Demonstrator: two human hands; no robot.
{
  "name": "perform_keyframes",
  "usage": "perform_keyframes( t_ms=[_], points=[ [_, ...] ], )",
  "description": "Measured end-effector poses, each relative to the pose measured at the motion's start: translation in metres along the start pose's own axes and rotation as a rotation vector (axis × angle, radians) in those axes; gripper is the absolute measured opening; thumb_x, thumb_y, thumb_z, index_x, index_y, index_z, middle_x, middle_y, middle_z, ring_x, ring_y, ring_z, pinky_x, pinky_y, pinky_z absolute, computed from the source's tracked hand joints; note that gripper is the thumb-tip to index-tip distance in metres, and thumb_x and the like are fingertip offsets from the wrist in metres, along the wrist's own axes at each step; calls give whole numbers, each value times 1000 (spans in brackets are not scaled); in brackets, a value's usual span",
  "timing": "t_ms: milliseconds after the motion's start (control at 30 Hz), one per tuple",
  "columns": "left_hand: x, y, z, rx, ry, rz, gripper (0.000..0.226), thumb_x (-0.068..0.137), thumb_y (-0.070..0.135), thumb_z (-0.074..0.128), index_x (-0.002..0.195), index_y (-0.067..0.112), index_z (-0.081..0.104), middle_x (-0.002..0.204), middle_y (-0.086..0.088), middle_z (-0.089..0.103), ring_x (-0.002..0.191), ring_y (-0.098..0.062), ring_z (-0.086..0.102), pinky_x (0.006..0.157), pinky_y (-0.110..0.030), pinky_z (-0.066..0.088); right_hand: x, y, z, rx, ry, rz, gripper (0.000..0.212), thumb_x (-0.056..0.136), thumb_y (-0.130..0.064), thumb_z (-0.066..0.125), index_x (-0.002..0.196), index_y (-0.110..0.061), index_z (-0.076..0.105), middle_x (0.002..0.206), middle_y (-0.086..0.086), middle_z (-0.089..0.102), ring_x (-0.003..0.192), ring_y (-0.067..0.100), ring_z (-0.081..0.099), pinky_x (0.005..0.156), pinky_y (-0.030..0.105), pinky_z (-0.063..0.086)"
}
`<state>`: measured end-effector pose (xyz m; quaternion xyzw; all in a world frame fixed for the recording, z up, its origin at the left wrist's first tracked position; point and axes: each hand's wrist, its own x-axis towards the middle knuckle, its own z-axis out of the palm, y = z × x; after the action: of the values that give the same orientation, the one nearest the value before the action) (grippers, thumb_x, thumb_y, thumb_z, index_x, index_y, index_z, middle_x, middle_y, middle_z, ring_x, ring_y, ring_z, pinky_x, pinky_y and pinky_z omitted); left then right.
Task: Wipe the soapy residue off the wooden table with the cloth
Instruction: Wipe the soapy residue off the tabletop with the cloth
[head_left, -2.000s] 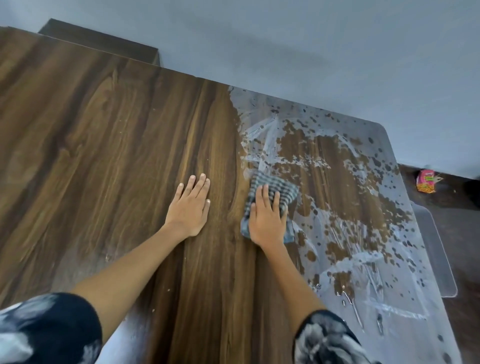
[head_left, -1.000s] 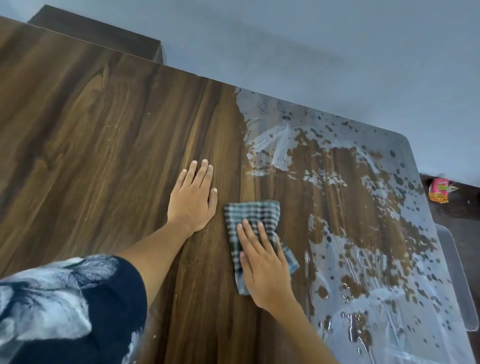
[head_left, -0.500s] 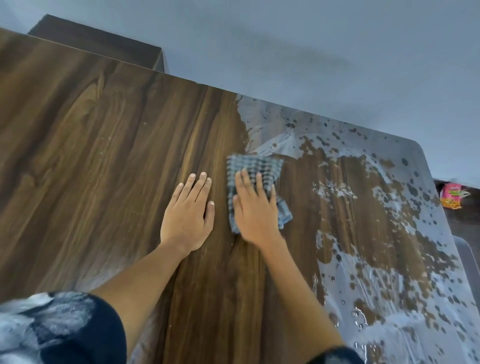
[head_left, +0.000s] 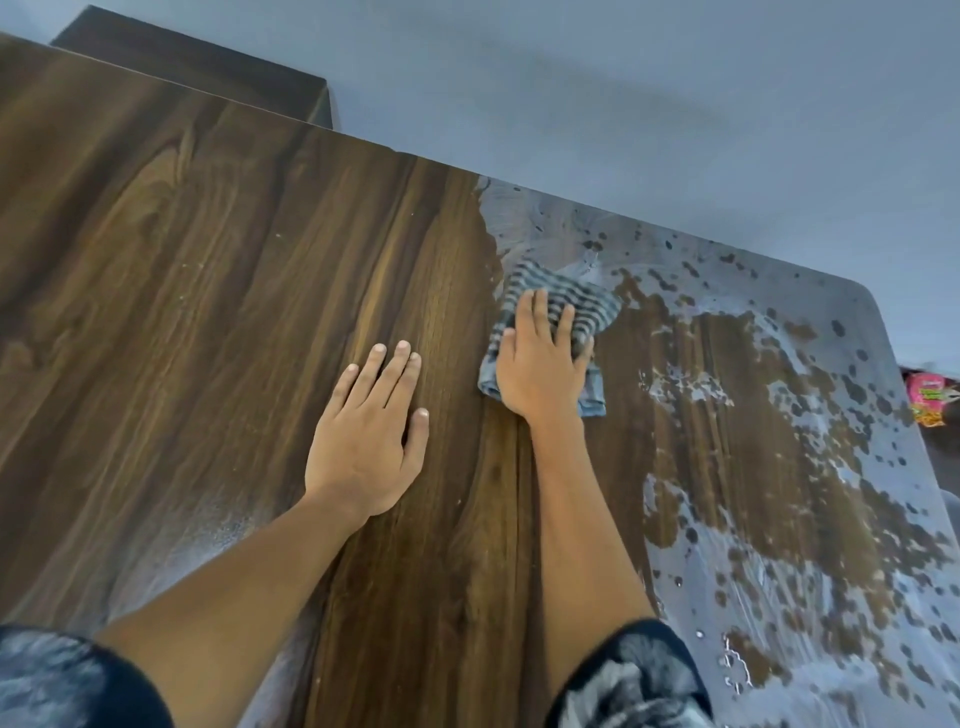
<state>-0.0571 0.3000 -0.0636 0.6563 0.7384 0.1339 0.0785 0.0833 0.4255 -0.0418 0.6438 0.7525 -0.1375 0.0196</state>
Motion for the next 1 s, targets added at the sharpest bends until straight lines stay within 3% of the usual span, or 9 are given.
perform_keyframes(
  t_ms=[200, 333, 533, 667, 800, 900, 1000],
  points=[
    [-1, 0, 2, -8, 7, 0, 58, 94, 38, 22, 142, 9, 34, 150, -4, 32, 141, -20, 23, 115, -38, 18, -74, 2, 13, -9, -4, -395, 53, 99, -34, 11, 151, -24, 9, 157, -10, 4, 145, 13, -4, 115, 37, -3],
    [0, 0, 1, -8, 5, 0, 57, 94, 37, 23, 142, 9, 34, 150, -3, 31, 141, -19, 21, 115, -37, 17, -87, 36, 9, -26, -13, -293, 58, 91, -39, -2, 147, -27, -1, 152, -15, -4, 143, 9, -7, 115, 33, -7],
    [0, 0, 2, -2, 18, -3, 55, 94, 36, 25, 140, 9, 38, 148, -4, 36, 140, -20, 25, 114, -38, 21, 25, 24, -8, -72, 60, -9, 53, 102, -27, 20, 151, -13, 6, 159, 1, 4, 145, 23, 1, 117, 47, 2],
    [0, -1, 2, 3, 13, -3, 55, 93, 37, 26, 141, 10, 38, 148, -2, 35, 140, -18, 25, 114, -36, 18, 48, -16, -4, -84, 80, -170, 52, 101, -26, 23, 151, -12, 11, 158, 4, 9, 145, 27, 6, 115, 48, 1],
    [1, 0, 0, 6, 5, -8, 56, 93, 37, 27, 141, 10, 38, 148, -3, 35, 139, -19, 26, 113, -33, 16, -15, -17, 7, -36, 58, -394, 52, 100, -28, 18, 151, -17, 13, 158, -3, 10, 145, 19, 5, 115, 39, 0],
    [2, 0, 0, -6, 2, -12, 56, 93, 37, 26, 141, 10, 37, 149, -2, 33, 140, -18, 24, 114, -34, 16, -59, 10, 6, -10, 2, -344, 62, 90, -39, -2, 150, -23, 6, 154, -13, -1, 143, 10, -6, 114, 35, -8],
    [2, 1, 0, -17, 9, -16, 56, 93, 36, 26, 141, 10, 37, 149, -2, 34, 140, -17, 24, 114, -34, 16, -51, 34, 2, -74, 49, -178, 61, 91, -39, -3, 149, -23, 1, 154, -12, -2, 144, 13, -5, 114, 36, -13]
  ],
)
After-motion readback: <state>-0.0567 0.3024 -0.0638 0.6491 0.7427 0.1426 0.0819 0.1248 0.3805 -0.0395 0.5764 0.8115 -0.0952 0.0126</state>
